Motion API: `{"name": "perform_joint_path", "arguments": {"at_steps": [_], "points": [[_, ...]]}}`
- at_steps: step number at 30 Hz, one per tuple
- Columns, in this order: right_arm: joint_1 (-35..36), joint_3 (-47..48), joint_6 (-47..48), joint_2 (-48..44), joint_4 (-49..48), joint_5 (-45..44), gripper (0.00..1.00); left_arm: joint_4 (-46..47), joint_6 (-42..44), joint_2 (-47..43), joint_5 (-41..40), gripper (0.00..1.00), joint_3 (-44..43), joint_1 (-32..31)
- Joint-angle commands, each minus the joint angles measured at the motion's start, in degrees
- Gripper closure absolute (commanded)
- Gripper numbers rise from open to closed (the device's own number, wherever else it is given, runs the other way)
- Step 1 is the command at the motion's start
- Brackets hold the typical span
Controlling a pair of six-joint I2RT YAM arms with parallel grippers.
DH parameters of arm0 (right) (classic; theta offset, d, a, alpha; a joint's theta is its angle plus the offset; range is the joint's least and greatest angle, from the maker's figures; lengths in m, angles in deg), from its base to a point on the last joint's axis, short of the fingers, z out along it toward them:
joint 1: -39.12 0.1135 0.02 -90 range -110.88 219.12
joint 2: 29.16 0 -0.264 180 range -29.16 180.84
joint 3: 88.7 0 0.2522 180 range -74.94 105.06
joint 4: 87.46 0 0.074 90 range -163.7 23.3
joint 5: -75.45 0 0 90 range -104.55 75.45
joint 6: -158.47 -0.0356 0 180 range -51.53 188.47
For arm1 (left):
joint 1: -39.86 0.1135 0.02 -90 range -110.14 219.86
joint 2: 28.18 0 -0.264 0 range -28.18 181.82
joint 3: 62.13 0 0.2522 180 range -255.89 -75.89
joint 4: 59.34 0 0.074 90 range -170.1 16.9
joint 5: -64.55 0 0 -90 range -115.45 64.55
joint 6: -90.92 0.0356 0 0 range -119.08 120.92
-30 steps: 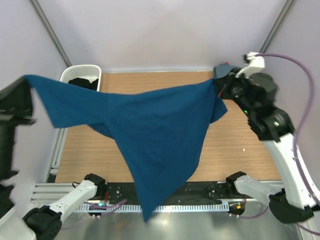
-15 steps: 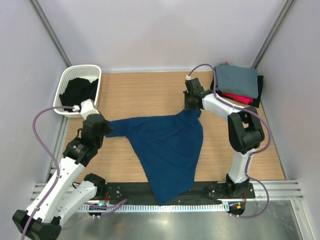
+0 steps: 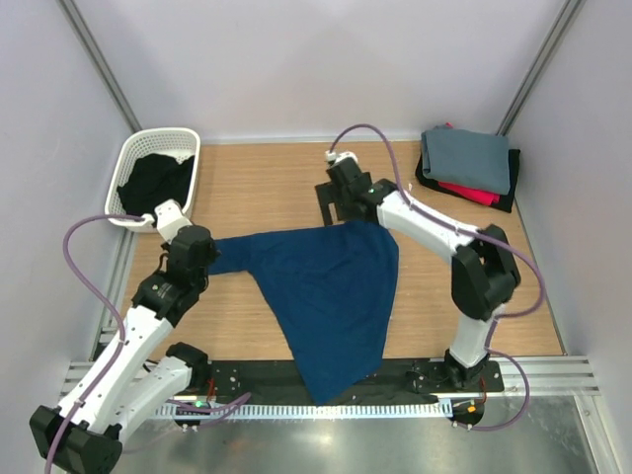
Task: Fold and stack the t-shirts
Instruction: Flatten the tshirt out
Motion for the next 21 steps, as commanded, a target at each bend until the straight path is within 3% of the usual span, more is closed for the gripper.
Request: {"name": "perform_joint_path", "arguments": {"at_steps": [1,5,11,16,21], "points": [[13.77,-3.98,-0.9,-13.44,5.7,-6.72,0.05,4.4,-1.27,1.66,0.03,1.0,-1.7,0.76],[26.38,-10.66,-9.42,-19.42,8.07,-7.16,0.08,6.08,-1.01,1.14,1.26,1.0,-1.61,2.52],[42.98,-19.54,-21.01,-21.28,8.61,-8.05,0.22,7.31,-1.1,-0.61,3.63,1.0,-1.35,6.21],[55.21,-21.57,-27.19,-16.03,8.95,-11.28,0.24,7.4,-2.06,-1.32,5.39,1.0,-0.74,6.83],[66.37,-16.49,-33.33,-8.64,11.76,-14.8,0.24,6.78,-2.33,-4.65,6.36,1.0,0.49,6.83]]}}
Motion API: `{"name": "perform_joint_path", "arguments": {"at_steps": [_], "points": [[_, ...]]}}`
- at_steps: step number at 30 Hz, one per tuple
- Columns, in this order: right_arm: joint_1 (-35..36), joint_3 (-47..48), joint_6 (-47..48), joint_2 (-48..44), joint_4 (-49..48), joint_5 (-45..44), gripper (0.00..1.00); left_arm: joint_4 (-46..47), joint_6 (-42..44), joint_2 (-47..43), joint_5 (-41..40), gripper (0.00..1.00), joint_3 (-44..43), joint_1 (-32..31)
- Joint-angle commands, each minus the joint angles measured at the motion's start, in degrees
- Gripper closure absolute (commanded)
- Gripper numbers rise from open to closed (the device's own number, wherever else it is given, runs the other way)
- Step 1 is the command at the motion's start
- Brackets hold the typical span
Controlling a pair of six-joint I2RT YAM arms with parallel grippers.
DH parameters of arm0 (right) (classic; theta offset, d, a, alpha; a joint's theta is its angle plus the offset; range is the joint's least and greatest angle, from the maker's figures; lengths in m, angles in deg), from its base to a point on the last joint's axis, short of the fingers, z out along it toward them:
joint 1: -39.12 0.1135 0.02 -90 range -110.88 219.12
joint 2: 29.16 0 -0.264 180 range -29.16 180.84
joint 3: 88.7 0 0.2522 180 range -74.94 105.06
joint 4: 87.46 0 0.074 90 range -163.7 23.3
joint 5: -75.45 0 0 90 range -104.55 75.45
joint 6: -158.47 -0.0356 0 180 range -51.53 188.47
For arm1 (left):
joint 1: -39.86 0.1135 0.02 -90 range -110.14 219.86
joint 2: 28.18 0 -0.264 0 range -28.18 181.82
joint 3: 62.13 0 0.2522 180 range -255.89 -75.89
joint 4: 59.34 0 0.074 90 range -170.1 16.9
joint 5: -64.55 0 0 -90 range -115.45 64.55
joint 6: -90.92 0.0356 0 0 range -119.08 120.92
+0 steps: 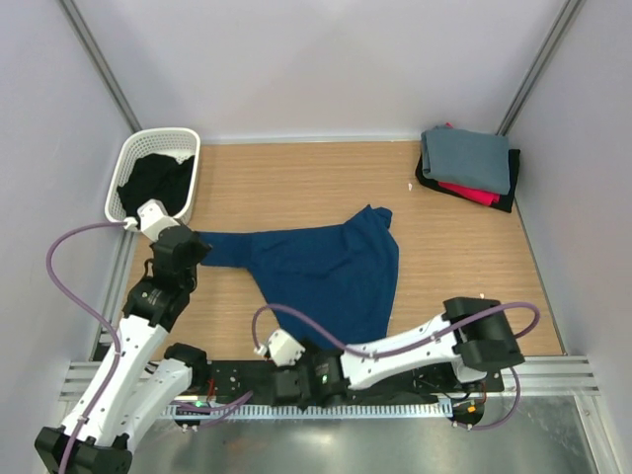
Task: Fold and stack the t-shirts
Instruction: Flatten the tshirt out
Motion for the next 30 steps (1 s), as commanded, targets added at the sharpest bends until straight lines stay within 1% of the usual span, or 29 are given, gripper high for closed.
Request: {"name": "perform_joint_path", "arguments": {"at_steps": [1,3,5,7,11,14,18,19,20,23,26,28,29,30], "points": [[5.62,5.27,-7.6,3.72,2.54,-5.36,0.24,2.3,-0.95,-3.48,0.24,1.0,0.52,0.34],[8.08,7.38,-9.26,7.41,3.42,-5.02,0.24,2.04,-0.95,-4.88,-0.02,1.0,0.96,0.42],[9.06,8.79,-10.58,10.57,5.17,-5.1,0.25,1.95,-1.04,-6.21,0.15,1.0,1.05,0.43],[9.94,9.94,-11.82,11.99,6.41,-5.54,0.27,1.6,-0.86,-6.47,0.24,1.0,0.87,0.42],[10.03,9.32,-12.7,12.26,7.38,-6.86,0.28,1.07,-0.95,-6.56,0.51,1.0,0.78,0.34],[10.03,8.97,-14.01,12.08,8.35,-6.87,0.32,1.07,-1.13,-7.35,-0.2,1.0,1.22,0.43],[9.94,6.17,-16.56,10.68,9.93,-6.77,0.33,0.98,-1.13,-7.7,-0.64,1.0,1.31,0.42],[9.85,5.46,-16.83,10.24,9.93,-6.69,0.35,0.89,-1.13,-7.79,-0.73,1.0,1.31,0.34],[9.77,4.76,-17.44,9.8,9.84,-6.34,0.41,0.98,-1.13,-7.53,-0.64,1.0,1.31,0.42],[9.77,4.66,-17.71,9.18,9.58,-5.11,0.48,1.07,-1.13,-7.18,-0.99,1.0,1.4,0.34],[9.77,3.18,-18.15,8.92,9.49,-4.49,0.49,1.07,-0.95,-6.56,-1.6,1.0,1.31,0.34],[9.77,1.77,-17.89,8.57,9.49,-4.31,0.57,1.07,-0.77,-5.86,-1.69,1.0,1.13,0.34],[9.68,1.33,-17.71,7.78,9.49,-4.84,0.67,0.98,-0.77,-5.68,-1.61,1.0,0.96,0.34],[9.5,1.32,-17.71,7.08,9.49,-5.19,0.74,0.98,-0.69,-5.33,-1.69,1.0,0.87,0.34]]}}
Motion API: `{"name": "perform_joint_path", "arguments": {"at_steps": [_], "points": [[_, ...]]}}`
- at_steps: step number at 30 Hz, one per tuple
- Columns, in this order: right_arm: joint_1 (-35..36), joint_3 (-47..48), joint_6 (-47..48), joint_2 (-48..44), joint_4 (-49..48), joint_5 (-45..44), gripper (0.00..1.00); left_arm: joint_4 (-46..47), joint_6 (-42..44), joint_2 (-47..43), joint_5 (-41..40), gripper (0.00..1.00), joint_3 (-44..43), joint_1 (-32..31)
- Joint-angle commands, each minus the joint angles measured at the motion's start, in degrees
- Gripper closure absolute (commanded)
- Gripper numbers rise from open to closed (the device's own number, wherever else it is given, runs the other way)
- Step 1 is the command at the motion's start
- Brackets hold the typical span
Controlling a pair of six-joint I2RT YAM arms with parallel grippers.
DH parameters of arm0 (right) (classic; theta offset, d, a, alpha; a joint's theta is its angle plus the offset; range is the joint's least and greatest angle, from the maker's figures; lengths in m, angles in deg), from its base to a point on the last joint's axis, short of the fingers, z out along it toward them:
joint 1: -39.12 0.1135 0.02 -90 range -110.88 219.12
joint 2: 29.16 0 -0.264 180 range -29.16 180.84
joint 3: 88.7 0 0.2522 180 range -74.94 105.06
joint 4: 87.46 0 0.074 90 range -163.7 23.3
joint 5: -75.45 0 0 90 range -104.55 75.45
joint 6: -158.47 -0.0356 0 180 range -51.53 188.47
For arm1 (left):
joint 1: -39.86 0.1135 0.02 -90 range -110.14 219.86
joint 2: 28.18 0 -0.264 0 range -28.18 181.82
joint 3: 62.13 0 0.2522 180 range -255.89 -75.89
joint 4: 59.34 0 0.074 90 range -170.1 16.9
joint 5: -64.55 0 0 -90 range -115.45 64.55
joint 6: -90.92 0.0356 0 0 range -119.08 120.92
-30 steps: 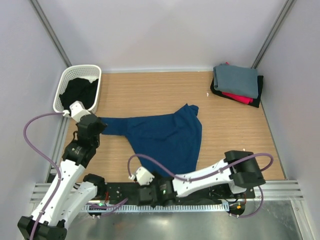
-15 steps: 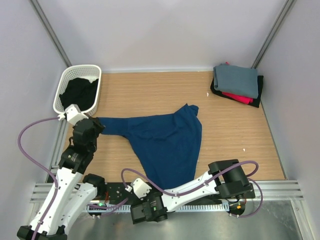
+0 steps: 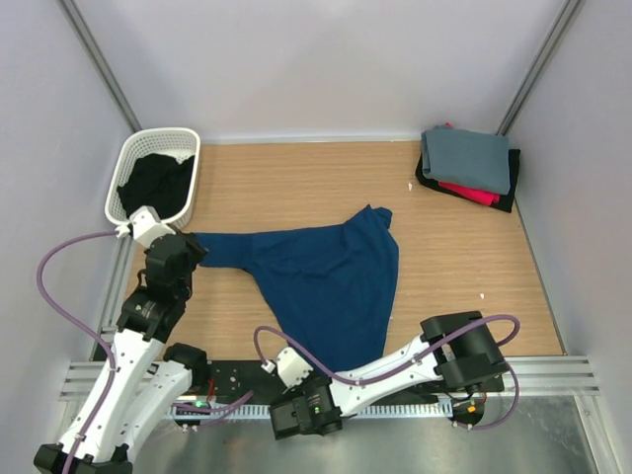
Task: Fold and stack the t-shirts
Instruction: Flatten the tshirt out
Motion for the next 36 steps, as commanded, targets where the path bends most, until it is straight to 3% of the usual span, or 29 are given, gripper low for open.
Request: {"name": "perform_joint_path", "arguments": {"at_steps": [1,2,3,7,10,16,20,24,29,32,36], "points": [[-0.94,-2.15,-1.06,-2.7,2.37,-1.52,0.81,1.46,-0.4,1.14,-1.85,1.0,-0.83,0.29],[-1.38,-2.24,-0.88,-4.97,2.45,-2.65,0.95,1.46,-0.31,1.49,-1.76,1.0,-1.36,0.38],[-2.0,-2.41,-0.97,-6.38,2.8,-3.62,0.99,1.64,-0.14,1.84,-1.41,1.0,-1.89,0.29],[-5.51,-2.15,0.7,-17.7,3.25,-10.38,0.99,2.08,2.14,5.7,1.49,1.0,-7.5,0.38],[-8.41,0.13,3.15,-27.11,2.72,-16.19,0.99,1.64,5.13,11.76,6.4,1.0,-16.72,0.47],[-19.39,3.55,19.49,-41.79,-7.36,-24.97,0.99,-2.05,12.33,20.38,10.9,1.0,-35.25,0.47],[-25.9,9.26,31.52,-45.67,-12.37,-32.09,0.99,-6.0,16.2,23.46,11.34,1.0,-48.15,0.47],[-29.33,15.5,44.19,-47.7,-20.65,-33.86,0.99,-10.13,19.63,26.01,13.0,1.0,-58.65,0.47],[-32.23,27.08,55.87,-42.53,-22.33,-37.99,0.99,-14.87,25.51,27.77,11.79,1.0,-67.44,0.47],[-35.21,32.11,58.0,-38.48,-22.24,-38.27,0.99,-16.11,28.07,28.3,11.43,1.0,-72.8,0.38],[-41.27,36.95,58.53,-33.04,-21.81,-32.3,0.99,-17.69,28.87,30.84,13.71,1.0,-80.01,0.47]]}}
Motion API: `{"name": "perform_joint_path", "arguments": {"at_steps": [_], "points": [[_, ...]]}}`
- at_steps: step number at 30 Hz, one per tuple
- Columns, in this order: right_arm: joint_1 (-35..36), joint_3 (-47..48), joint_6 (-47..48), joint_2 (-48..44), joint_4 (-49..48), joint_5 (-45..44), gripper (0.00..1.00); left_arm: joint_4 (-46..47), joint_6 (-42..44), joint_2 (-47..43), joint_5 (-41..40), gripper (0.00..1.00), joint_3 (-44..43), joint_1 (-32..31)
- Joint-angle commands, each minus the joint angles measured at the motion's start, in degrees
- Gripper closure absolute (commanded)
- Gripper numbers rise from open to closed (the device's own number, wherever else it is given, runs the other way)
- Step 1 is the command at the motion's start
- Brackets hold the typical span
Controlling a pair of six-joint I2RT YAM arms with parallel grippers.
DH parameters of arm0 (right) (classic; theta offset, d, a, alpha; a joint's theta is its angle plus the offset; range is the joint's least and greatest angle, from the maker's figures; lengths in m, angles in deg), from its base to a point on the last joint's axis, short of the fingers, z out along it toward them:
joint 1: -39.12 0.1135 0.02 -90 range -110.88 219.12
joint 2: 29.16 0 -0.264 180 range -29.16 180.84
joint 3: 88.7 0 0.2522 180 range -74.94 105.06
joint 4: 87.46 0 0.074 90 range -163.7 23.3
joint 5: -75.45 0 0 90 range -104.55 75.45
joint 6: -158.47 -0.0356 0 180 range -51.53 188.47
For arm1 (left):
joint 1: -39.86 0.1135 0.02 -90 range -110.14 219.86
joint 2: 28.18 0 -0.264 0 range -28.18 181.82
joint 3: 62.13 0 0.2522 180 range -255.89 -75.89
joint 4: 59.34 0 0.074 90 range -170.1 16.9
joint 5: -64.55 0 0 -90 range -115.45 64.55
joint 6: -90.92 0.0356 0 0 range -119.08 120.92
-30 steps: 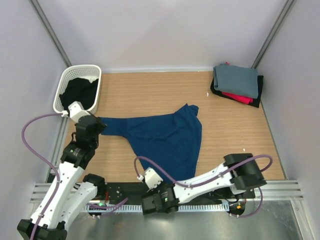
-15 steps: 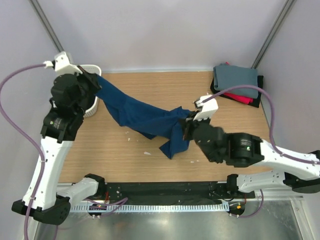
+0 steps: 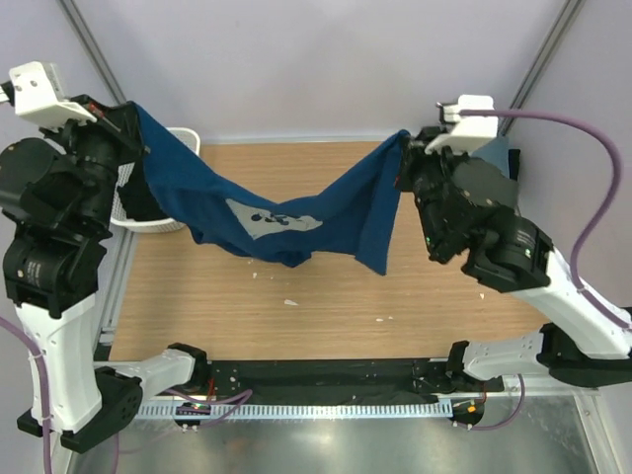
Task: Fold and stack the t-shirts
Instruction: Flatten the tshirt out
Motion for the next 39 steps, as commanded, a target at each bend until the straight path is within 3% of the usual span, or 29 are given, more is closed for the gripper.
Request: {"name": "perform_joint_path", "arguments": {"at_steps": [1,6,11,16,19,24,29,39], "points": [[-4.3,5.06,4.53,7.26,-0.61,3.92,0.99,-2.2,3.58,2.69,2.43,1.0,-7.36,0.36],[-16.58,16.23,4.71,17.04,2.39,11.92,0.99,-4.14,4.28,6.65,2.96,1.0,-11.16,0.36],[-30.05,23.69,0.14,22.93,5.11,27.3,0.99,-2.73,7.52,9.64,0.68,1.0,-14.4,0.36],[-39.97,26.52,-1.79,26.98,6.34,31.17,0.99,5.86,11.74,12.71,-1.15,1.0,-10.56,0.36],[-44.46,26.44,-4.52,28.04,6.52,37.24,0.99,6.76,13.33,17.79,-1.08,1.0,-12.74,0.36],[-45.45,28.81,-1.19,28.92,6.52,40.5,0.99,6.5,14.3,24.93,1.73,1.0,-19.59,0.36],[-45.45,29.95,-0.13,25.85,6.96,38.22,0.99,8.43,13.69,25.82,3.49,1.0,-21.36,0.36],[-45.36,21.17,-1.19,7.32,9.16,39.18,0.99,5.71,8.68,13.09,10.52,1.0,-18.21,0.36]]}}
